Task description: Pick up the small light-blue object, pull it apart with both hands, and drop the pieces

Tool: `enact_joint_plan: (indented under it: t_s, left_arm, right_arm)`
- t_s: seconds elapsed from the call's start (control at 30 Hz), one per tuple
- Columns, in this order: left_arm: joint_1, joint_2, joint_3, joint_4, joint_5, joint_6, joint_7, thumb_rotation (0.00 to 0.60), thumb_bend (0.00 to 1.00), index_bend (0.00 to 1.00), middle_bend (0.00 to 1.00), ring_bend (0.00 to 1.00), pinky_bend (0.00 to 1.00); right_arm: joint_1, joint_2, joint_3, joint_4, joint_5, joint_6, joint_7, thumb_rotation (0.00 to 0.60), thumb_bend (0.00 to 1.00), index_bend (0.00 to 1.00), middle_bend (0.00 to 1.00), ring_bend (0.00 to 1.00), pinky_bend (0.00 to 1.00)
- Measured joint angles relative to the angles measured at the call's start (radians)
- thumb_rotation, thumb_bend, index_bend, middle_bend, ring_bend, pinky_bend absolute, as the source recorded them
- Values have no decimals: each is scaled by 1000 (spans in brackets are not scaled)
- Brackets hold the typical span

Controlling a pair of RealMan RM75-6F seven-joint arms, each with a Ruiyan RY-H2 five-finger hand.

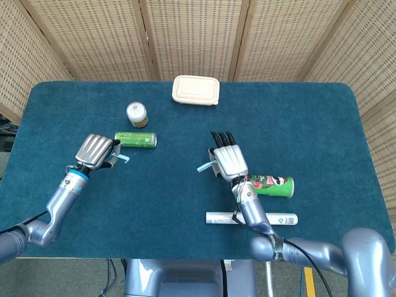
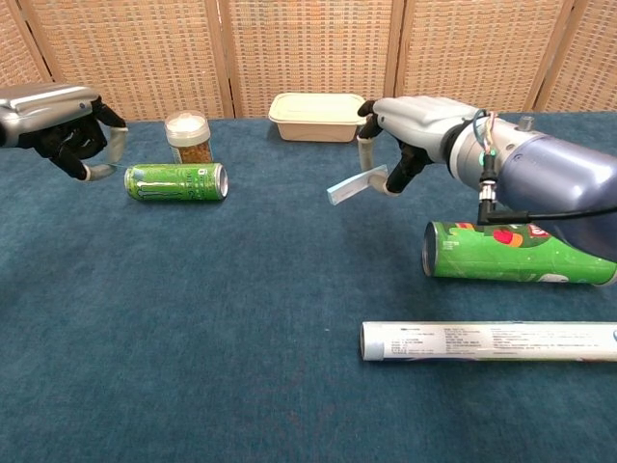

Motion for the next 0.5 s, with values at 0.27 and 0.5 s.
enact_joint_plan:
  t_s: [0.27,0.5]
  left_arm:
    - [28,32,2,-22,11,15,-23,600,0,83,0,52,309]
    - [66,93,0,-93,34,61,-62,600,0,5,0,0,168]
  right_arm:
    - [12,-39,18,58,83,-16,-38,600,0,18,0,0,0]
    - [-22,36,28,-48,57,30,-26,600,0,0,0,0,0]
